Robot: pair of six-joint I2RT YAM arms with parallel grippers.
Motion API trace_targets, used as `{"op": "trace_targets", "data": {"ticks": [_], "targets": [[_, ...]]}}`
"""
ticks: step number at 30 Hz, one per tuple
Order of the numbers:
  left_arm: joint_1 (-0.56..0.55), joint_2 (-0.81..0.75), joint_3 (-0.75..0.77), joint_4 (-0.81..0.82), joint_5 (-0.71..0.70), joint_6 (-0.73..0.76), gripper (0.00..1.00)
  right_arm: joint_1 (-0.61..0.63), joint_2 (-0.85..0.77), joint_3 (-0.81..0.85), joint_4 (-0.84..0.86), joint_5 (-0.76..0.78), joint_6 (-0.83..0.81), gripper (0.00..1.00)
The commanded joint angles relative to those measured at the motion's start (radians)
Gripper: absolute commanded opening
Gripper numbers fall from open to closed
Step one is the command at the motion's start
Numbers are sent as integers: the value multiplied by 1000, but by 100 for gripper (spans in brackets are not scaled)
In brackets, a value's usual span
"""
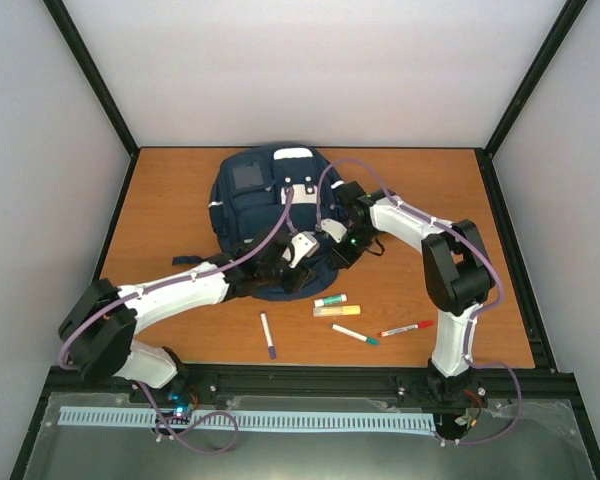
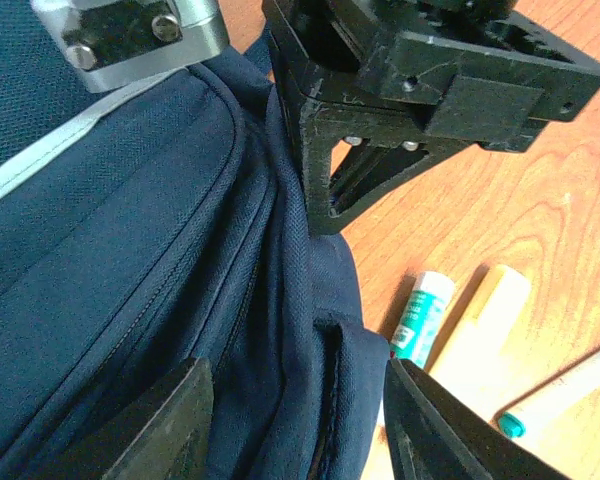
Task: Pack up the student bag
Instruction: Zip the student bag at the center of the board.
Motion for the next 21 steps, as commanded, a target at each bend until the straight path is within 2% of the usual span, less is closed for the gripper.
{"op": "trace_targets", "data": {"ticks": [1, 11, 13, 17, 21], "targets": [[-20, 57, 70, -21, -28, 49, 48, 4, 0, -2, 46, -53, -10, 3], [-34, 107, 87, -20, -88, 71, 28, -3, -2, -12, 47, -55, -8, 3], [-34, 111, 84, -16, -83, 67, 27, -5, -2, -11, 46, -56, -8, 3], [-40, 129, 89, -10, -81, 63, 39, -7, 0, -10, 45, -56, -8, 3], [-47, 156, 99, -12, -91, 68, 34, -9, 2, -11, 44, -60, -7, 3]]}}
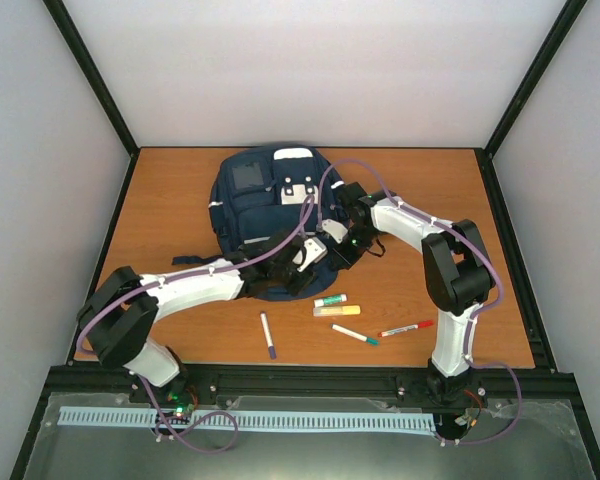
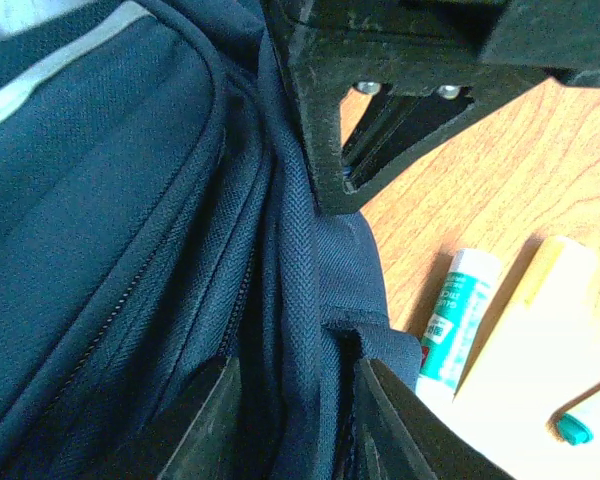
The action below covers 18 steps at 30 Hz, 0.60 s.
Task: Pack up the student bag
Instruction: Zip the student bag at the center of the board.
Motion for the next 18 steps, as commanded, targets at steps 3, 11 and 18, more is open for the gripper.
{"op": "trace_targets", "data": {"ticks": [3, 11, 18], "targets": [[-15, 38, 45, 11, -22, 6, 26, -5, 1, 1, 31, -46, -9, 3], [-15, -32, 33, 5, -77, 17, 1, -44, 12, -13, 9, -38, -43, 3], [-15, -70, 14, -30, -107, 31, 1, -100, 19, -25, -8, -5, -81, 3]]}}
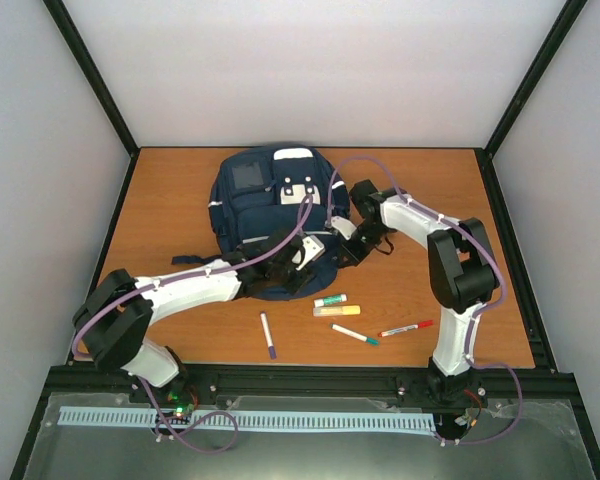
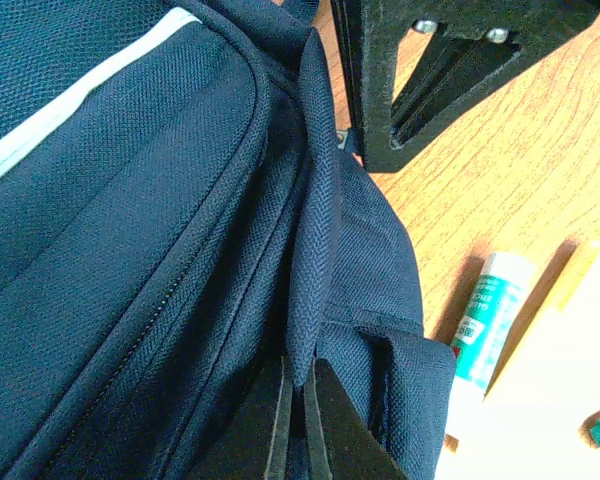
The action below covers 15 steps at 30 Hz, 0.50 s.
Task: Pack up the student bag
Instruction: Zip the student bag at the center of the board.
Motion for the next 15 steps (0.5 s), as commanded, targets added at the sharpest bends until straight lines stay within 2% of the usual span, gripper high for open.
{"op": "trace_targets", "data": {"ticks": [1, 15], "targets": [[-9, -61, 6, -11, -41, 18, 1, -44, 20, -13, -6, 25, -38, 3], [-10, -81, -5, -20, 3, 11, 1, -129, 162, 135, 7, 58, -27, 3]]}}
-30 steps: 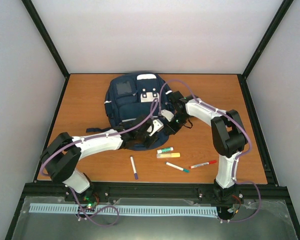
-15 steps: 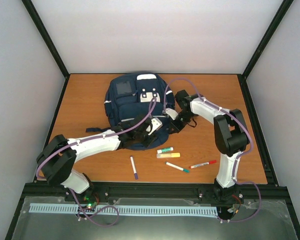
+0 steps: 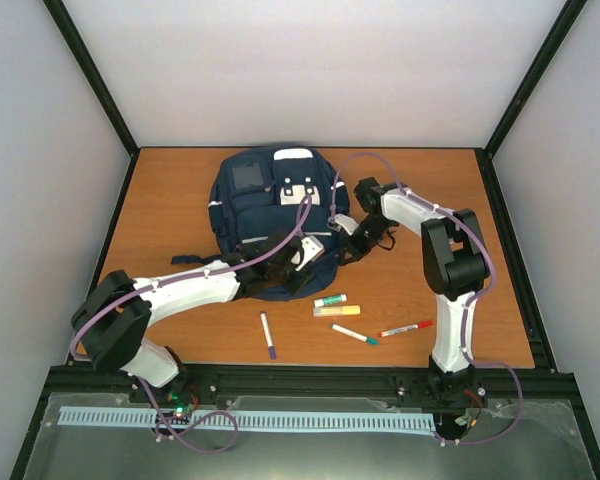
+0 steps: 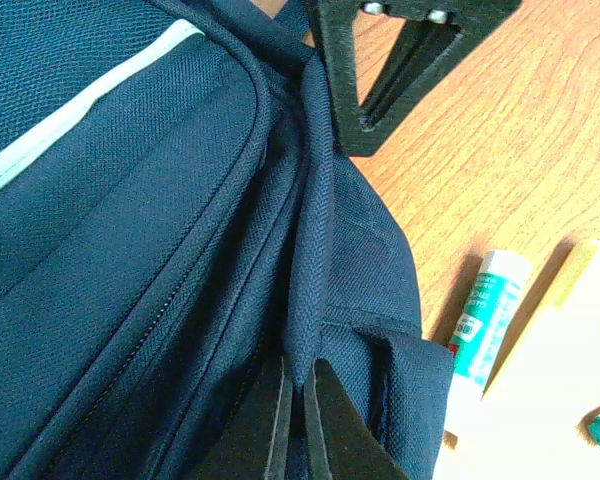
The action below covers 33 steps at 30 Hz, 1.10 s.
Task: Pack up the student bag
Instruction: Zip the student bag at the center of the board.
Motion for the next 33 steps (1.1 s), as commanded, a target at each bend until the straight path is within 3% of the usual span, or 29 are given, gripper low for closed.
{"op": "trace_targets", "data": {"ticks": [1, 7, 12, 17, 23, 33], "targets": [[-8, -68, 5, -24, 8, 8, 1, -64, 74, 76, 61, 133, 19, 3], [-9, -103, -11, -35, -6, -8, 1, -77, 103, 106, 54, 151, 18, 3], [-9, -113, -24, -27, -6, -26, 1, -72, -16, 25, 43, 88, 36, 3], [-9, -89, -20, 15, 11, -35, 1, 39, -158, -89, 47, 69, 56, 3], [-9, -65, 14, 21, 18, -31, 1, 101, -151, -104, 51, 97, 74, 3], [-9, -177, -38, -22, -33, -32, 1, -65, -137, -53, 18, 167, 7, 3]]}}
